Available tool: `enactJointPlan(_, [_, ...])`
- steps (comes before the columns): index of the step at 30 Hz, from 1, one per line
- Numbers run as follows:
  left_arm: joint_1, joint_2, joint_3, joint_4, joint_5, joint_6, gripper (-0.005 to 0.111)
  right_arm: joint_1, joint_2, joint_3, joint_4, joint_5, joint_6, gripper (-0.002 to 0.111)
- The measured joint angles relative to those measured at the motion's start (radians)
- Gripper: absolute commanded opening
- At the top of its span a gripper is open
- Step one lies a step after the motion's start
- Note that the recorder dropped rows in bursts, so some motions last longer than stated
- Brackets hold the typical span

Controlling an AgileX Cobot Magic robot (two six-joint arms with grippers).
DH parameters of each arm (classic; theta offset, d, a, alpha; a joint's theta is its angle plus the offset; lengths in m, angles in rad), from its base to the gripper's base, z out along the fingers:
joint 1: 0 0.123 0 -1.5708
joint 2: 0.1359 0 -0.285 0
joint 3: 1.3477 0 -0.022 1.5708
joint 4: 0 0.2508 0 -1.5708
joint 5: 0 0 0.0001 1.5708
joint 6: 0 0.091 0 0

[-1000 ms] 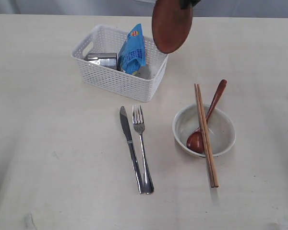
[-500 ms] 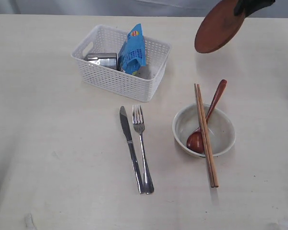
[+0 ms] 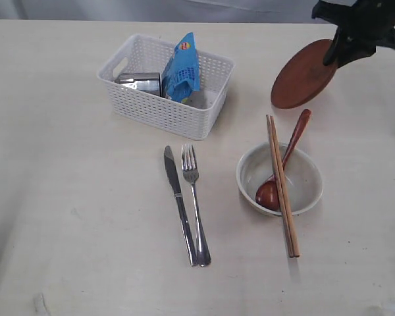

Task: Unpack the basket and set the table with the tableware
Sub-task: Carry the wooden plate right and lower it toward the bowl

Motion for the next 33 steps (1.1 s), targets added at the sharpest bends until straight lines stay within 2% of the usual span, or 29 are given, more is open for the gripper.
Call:
enactJointPlan(6, [0.0,0.0,0.0,0.0,0.0,0.0,0.0,0.003,-0.047,0.199,0.233,-0.229,-0.138,0.0])
enactJointPlan(11, [0.0,0.0,0.0,0.0,0.0,0.0,0.0,0.003,-0.039,0.261,0.265,-0.302,-0.153,0.0])
enactJointPlan(18, [0.0,0.0,0.0,0.0,0.0,0.0,0.0,0.003,-0.036,0.265,0.253,-0.345,-0.17,0.0])
enactJointPlan(33, [0.0,0.0,0.0,0.0,0.0,0.0,0.0,0.001,0.018,0.265,0.237,-0.318,-0.155,0.0])
